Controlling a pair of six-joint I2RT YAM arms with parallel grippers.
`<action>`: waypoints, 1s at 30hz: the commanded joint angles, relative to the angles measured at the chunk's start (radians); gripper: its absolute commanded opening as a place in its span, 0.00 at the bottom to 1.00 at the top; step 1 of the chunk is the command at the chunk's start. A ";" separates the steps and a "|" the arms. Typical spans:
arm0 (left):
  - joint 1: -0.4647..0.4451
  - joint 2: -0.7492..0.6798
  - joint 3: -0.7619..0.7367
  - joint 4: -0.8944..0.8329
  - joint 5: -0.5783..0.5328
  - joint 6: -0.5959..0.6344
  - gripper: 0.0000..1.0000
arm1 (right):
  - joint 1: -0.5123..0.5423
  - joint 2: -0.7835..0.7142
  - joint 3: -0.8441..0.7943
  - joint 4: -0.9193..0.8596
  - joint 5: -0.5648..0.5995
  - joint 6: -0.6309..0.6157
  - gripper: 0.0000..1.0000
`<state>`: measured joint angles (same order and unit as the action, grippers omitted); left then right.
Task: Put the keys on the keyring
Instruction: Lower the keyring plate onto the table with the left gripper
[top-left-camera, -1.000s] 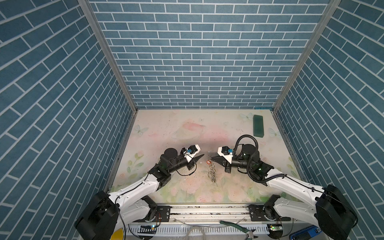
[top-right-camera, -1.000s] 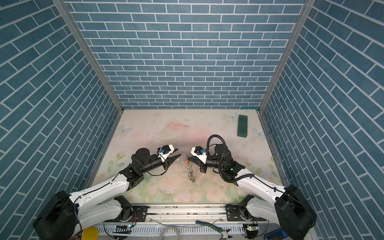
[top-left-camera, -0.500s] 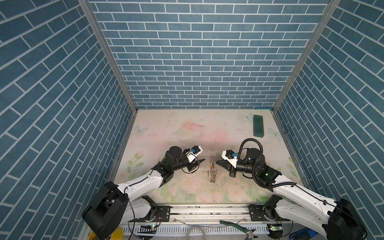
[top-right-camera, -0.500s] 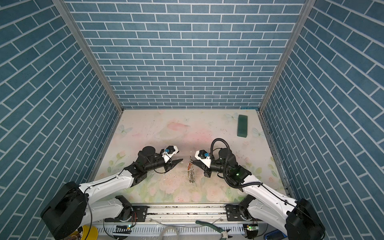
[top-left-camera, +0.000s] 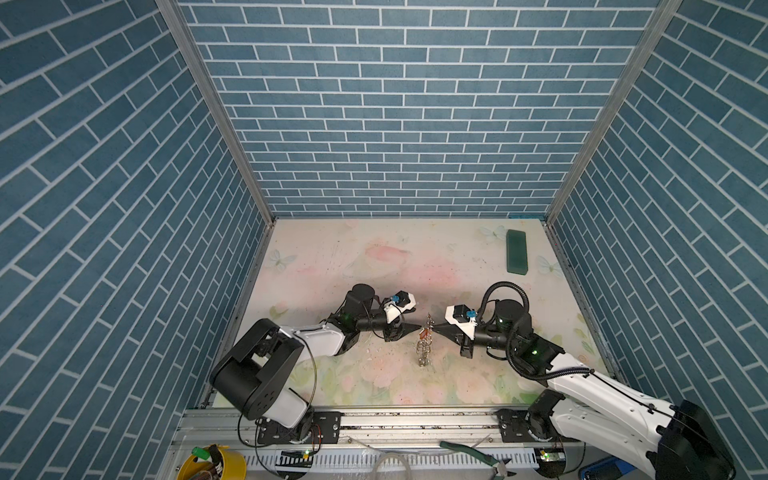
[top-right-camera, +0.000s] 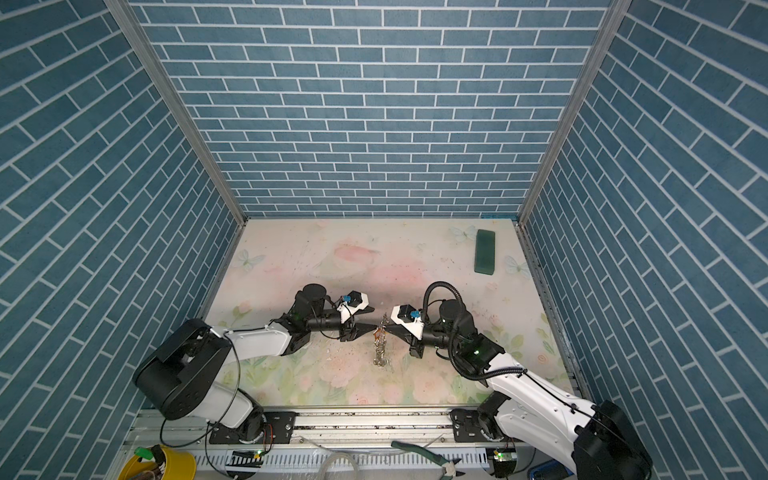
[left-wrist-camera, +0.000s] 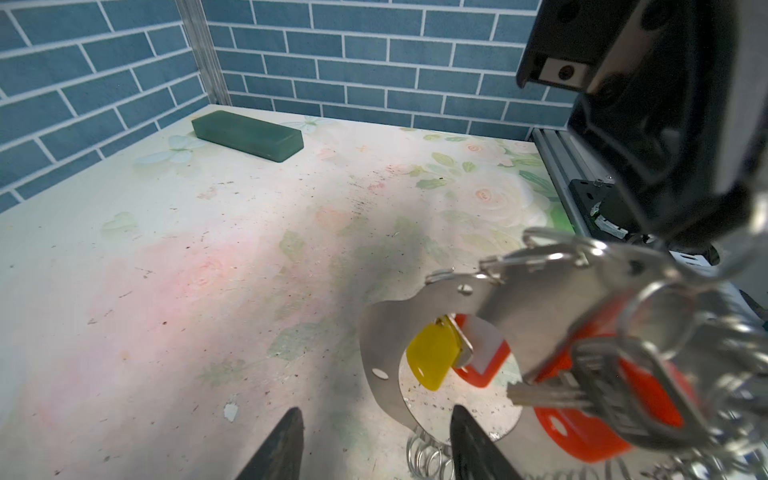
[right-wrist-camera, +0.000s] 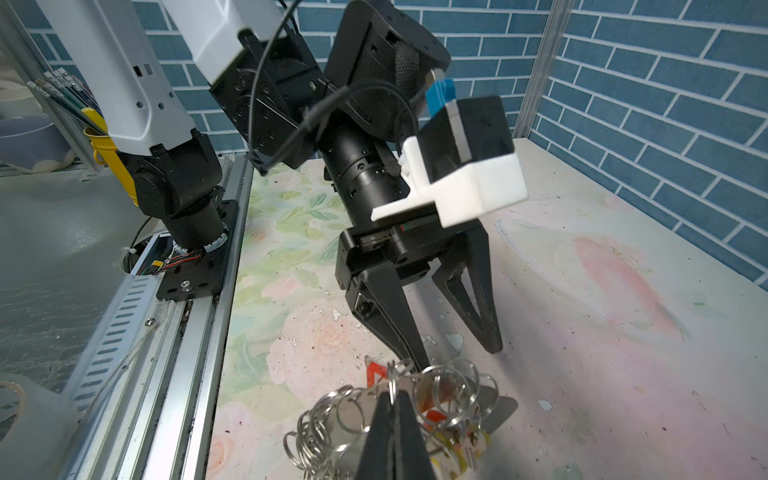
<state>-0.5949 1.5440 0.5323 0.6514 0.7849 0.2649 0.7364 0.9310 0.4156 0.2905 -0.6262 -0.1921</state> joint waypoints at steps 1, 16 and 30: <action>0.006 0.043 0.029 0.074 0.038 -0.012 0.57 | -0.002 0.004 -0.037 -0.034 -0.021 -0.034 0.00; 0.004 0.252 0.065 0.330 0.132 -0.155 0.57 | -0.001 0.015 -0.041 -0.004 -0.046 -0.030 0.00; -0.009 0.392 0.091 0.573 0.219 -0.312 0.47 | -0.002 0.027 -0.043 0.023 -0.059 -0.024 0.00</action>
<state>-0.5972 1.9221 0.6006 1.1545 0.9691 -0.0063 0.7364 0.9455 0.4072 0.3248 -0.6662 -0.1921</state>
